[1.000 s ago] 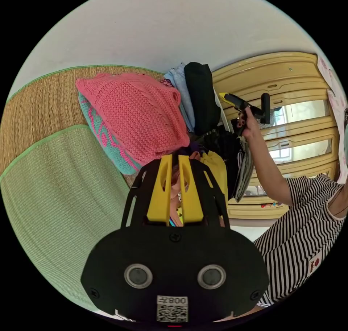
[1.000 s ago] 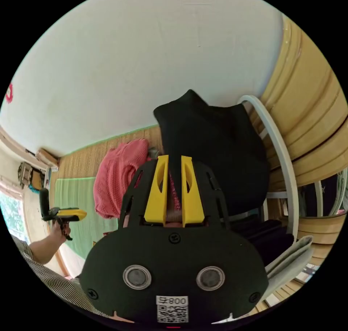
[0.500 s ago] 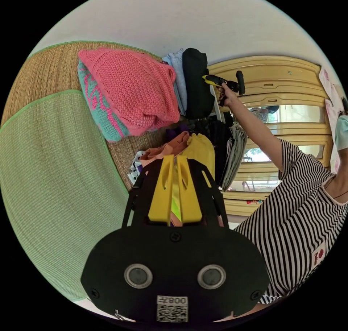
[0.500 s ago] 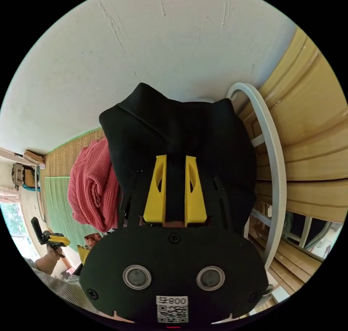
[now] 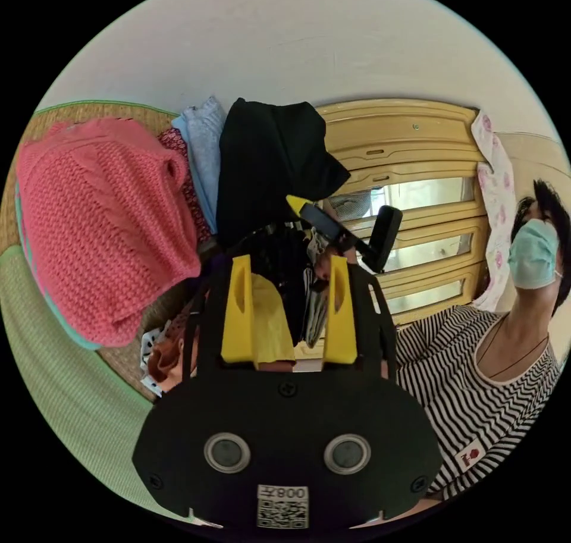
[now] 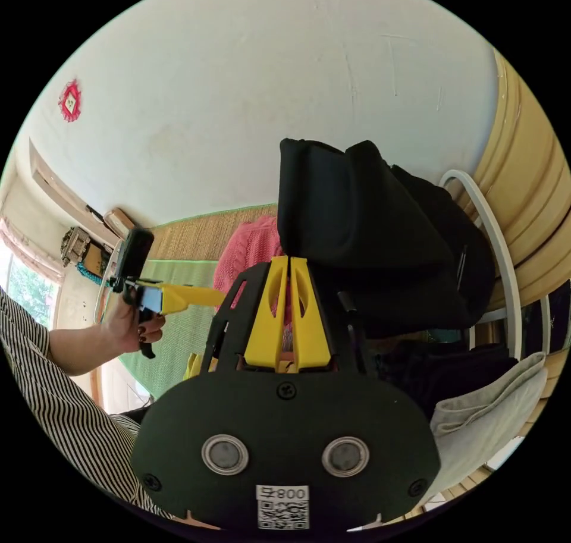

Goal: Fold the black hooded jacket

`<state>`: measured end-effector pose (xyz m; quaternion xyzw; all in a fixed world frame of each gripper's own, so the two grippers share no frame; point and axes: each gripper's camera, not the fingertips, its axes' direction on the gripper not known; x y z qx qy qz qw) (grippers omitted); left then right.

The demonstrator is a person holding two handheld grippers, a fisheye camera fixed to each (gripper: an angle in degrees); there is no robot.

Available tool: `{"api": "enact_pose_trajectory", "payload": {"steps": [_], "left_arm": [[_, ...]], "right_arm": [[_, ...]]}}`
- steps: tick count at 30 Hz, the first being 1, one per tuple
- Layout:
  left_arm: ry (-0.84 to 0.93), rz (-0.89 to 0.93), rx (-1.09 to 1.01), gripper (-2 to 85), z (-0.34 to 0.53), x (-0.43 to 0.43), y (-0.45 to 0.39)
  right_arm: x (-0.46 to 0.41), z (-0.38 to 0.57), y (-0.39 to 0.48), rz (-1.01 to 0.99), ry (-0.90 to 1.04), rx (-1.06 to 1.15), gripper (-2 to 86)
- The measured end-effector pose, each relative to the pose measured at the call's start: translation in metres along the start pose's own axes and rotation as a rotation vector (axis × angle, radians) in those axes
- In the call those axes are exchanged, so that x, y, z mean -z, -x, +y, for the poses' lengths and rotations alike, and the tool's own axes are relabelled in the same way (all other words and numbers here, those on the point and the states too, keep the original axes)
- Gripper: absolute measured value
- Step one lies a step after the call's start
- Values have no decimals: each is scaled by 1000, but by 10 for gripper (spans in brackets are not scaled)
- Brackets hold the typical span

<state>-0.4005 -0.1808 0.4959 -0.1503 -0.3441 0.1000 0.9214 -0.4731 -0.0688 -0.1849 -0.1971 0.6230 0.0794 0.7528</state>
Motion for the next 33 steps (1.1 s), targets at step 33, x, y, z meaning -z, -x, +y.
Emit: {"api": "enact_pose_trajectory", "payload": {"steps": [33], "left_arm": [[170, -391, -67, 37, 207, -76, 49]], "right_arm": [[-121, -123, -150, 117, 422, 131, 102]]}}
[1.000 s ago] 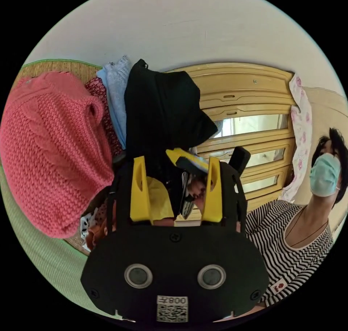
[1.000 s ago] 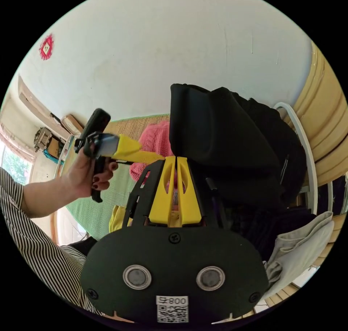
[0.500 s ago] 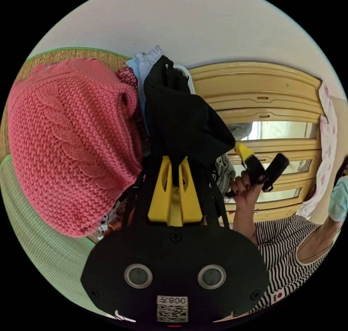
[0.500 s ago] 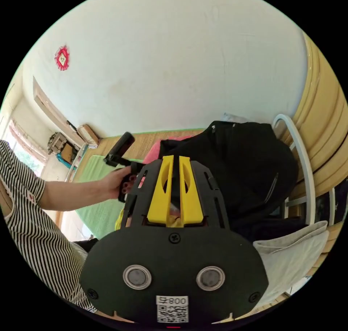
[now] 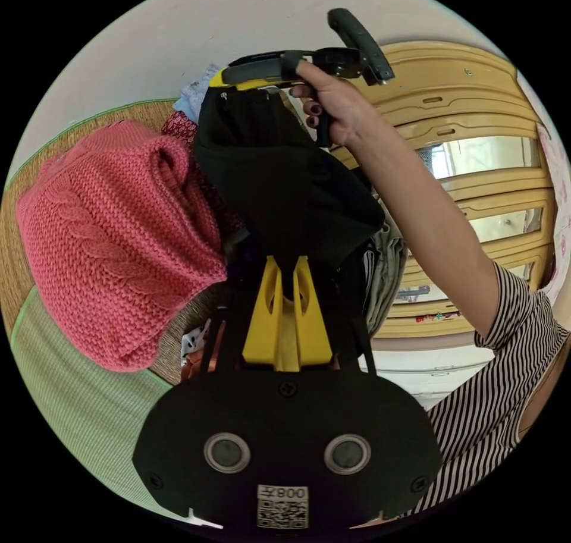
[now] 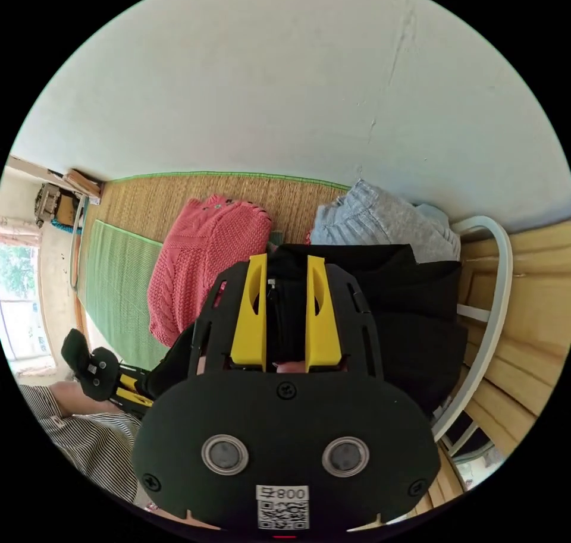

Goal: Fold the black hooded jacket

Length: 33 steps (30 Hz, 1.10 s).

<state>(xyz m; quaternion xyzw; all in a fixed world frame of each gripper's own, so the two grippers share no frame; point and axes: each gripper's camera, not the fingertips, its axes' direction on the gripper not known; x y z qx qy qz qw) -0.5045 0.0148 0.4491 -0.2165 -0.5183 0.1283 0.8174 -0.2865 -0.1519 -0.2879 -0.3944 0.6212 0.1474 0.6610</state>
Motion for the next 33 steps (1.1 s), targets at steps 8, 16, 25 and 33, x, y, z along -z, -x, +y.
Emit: {"api": "enact_pose_trajectory", "payload": {"steps": [8, 16, 25, 33], "left_arm": [[-39, -13, -34, 35, 108, -11, -5], [-286, 130, -129, 21, 245, 39, -33], [-598, 47, -373, 13, 481, 163, -105], [-894, 12, -625, 15, 774, 263, -166]], "right_arm": [[-10, 42, -23, -84, 27, -70, 25], [89, 194, -88, -549, -548, -221, 14], [195, 337, 5, -756, -1031, 147, 11], [256, 435, 154, -855, -1250, 527, 11]]}}
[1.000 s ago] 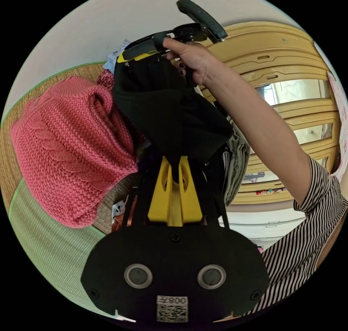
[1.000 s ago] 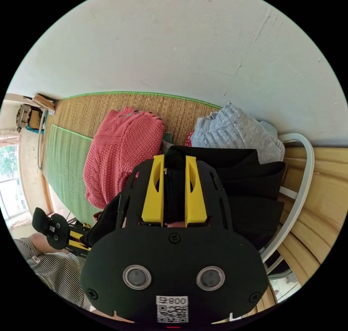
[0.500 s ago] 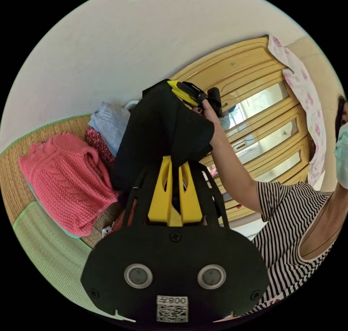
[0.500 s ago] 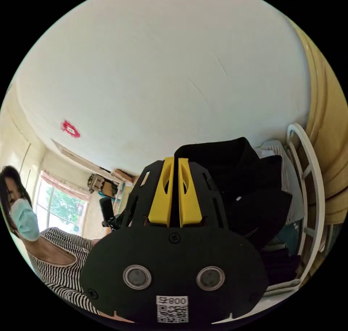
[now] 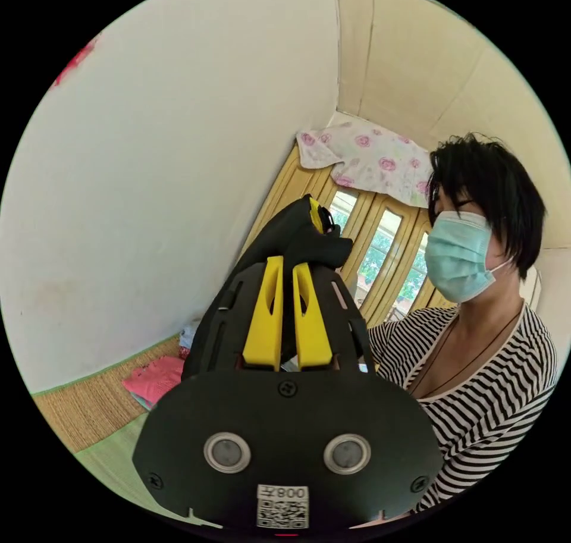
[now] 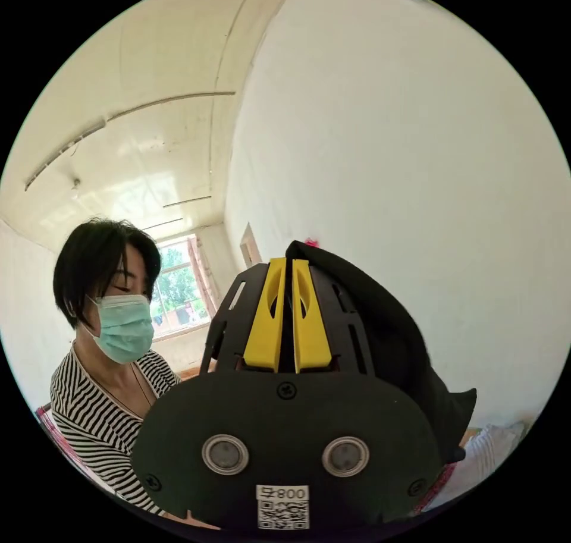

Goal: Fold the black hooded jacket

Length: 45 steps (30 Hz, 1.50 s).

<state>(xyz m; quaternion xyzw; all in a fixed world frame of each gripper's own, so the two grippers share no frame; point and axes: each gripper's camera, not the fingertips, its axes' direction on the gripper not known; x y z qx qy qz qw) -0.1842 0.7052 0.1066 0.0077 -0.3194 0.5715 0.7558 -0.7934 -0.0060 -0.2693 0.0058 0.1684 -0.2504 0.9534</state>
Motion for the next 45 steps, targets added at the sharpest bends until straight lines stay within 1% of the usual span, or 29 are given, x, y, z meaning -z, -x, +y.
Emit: {"api": "enact_pose_trajectory", "payload": {"steps": [1, 3, 4, 5, 9, 10, 12, 13, 15, 21, 26, 30, 34, 37, 38, 41, 45], "left_arm": [[-18, -4, -20, 15, 4, 19, -13], [-83, -29, -72, 15, 27, 94, -63], [-99, -31, -80, 15, 33, 113, -74], [-132, -40, -95, 16, 47, 151, -96], [-206, -132, -128, 16, 101, 279, -169], [-210, -147, -131, 16, 109, 296, -178], [-214, -212, -141, 17, 142, 360, -215], [-215, -233, -142, 17, 150, 376, -224], [-210, -308, -134, 18, 184, 434, -255], [-184, -454, -48, 18, 264, 547, -311], [-185, -483, 13, 15, 319, 605, -343], [-165, -523, -10, 15, 352, 629, -376], [-148, -536, -52, 14, 366, 643, -401], [-111, -577, -83, 15, 374, 649, -418], [-89, -604, -81, 15, 378, 650, -422], [-50, -620, -62, 15, 390, 654, -426], [-68, -580, -99, 15, 406, 668, -439]], "right_arm": [[-14, 1, 31, -7, 3, 48, 12], [-38, 6, 73, -21, 14, 106, 12], [-54, 13, 98, -46, 15, 131, 12], [-70, 21, 121, -76, 15, 153, 12], [-124, 53, 182, -158, 18, 197, 13], [-143, 67, 199, -183, 18, 197, 13], [-170, 90, 218, -229, 18, 182, 12], [-189, 105, 230, -254, 25, 169, 12], [-216, 128, 244, -292, 38, 135, 12], [-299, 202, 275, -385, 120, -8, 12], [-356, 261, 285, -369, 229, -153, 13], [-378, 292, 290, -336, 298, -180, 14], [-401, 330, 291, -321, 364, -235, 11], [-401, 360, 285, -334, 288, -294, 5], [-404, 373, 282, -317, 290, -326, 4], [-416, 409, 278, -228, 326, -384, 6], [-444, 451, 271, -193, 408, -443, 20]]}}
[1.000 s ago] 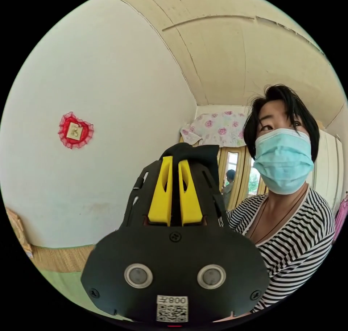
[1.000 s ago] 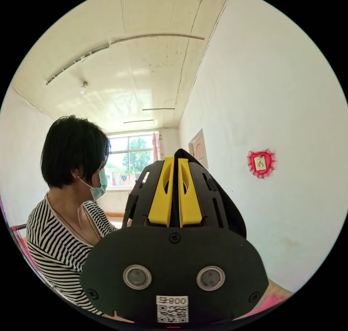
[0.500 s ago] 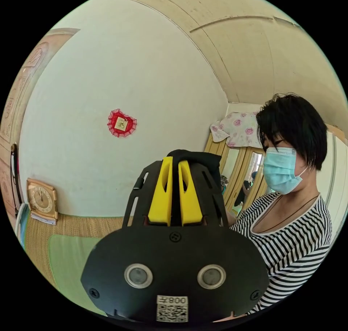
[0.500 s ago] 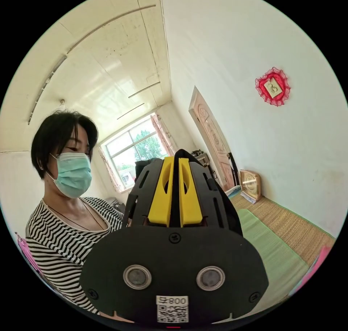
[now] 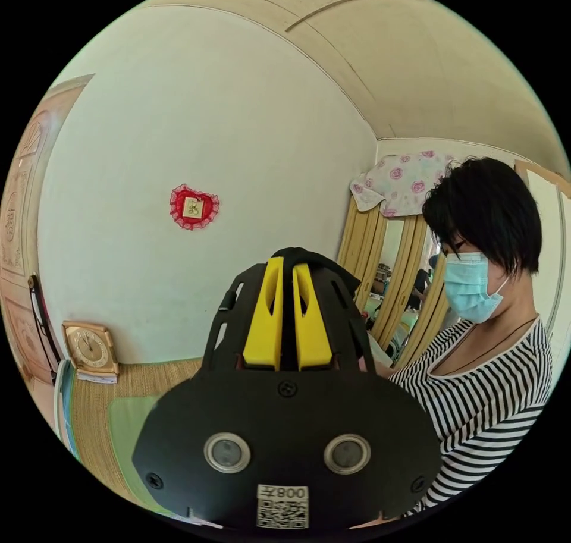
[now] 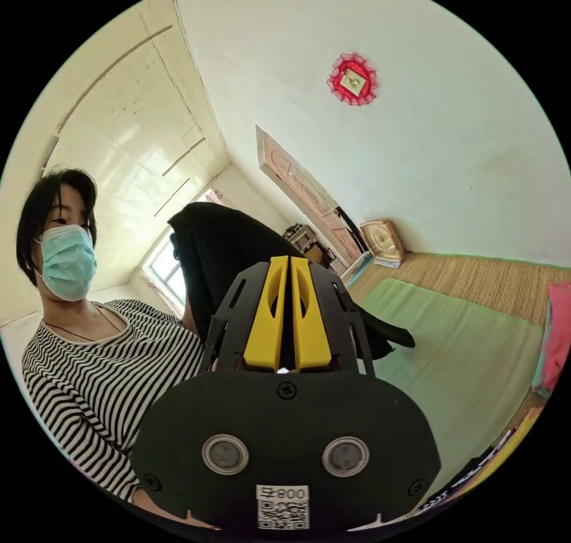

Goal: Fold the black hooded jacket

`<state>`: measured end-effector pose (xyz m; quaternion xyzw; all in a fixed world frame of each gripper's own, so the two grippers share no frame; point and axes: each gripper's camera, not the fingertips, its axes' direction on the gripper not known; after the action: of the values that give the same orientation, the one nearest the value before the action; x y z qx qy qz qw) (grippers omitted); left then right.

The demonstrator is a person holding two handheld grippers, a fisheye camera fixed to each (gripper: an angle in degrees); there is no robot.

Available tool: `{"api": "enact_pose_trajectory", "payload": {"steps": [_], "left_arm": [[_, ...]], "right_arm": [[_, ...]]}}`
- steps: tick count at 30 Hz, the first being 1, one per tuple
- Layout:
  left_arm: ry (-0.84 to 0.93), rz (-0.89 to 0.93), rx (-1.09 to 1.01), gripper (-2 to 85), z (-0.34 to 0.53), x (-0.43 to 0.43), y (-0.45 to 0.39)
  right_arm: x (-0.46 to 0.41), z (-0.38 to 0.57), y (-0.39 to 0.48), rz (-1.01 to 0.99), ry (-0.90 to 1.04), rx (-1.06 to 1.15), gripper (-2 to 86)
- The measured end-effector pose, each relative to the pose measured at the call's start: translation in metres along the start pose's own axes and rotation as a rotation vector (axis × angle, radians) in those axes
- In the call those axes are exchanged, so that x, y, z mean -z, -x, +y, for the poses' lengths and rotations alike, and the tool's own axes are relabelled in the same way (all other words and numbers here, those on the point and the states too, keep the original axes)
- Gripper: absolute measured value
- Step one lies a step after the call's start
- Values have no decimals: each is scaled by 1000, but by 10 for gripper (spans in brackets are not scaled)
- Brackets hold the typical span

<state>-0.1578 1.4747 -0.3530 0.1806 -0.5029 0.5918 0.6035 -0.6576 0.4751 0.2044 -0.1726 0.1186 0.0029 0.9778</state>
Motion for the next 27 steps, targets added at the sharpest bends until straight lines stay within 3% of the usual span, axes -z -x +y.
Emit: {"api": "enact_pose_trajectory", "payload": {"steps": [8, 15, 20, 27], "left_arm": [[-89, 77, 18, 15, 11, 43, 6], [-26, 63, 22, 14, 4, 41, 12], [-22, 21, 76, 15, -2, 36, 34], [22, -188, 185, 15, -13, 53, 81]], "right_arm": [[-132, -3, -29, 263, 317, 49, 90], [-226, -28, 5, 245, 320, 339, 142], [-270, -56, 6, 159, 332, 353, 74], [-240, -85, 33, 182, 330, 359, 38]]}}
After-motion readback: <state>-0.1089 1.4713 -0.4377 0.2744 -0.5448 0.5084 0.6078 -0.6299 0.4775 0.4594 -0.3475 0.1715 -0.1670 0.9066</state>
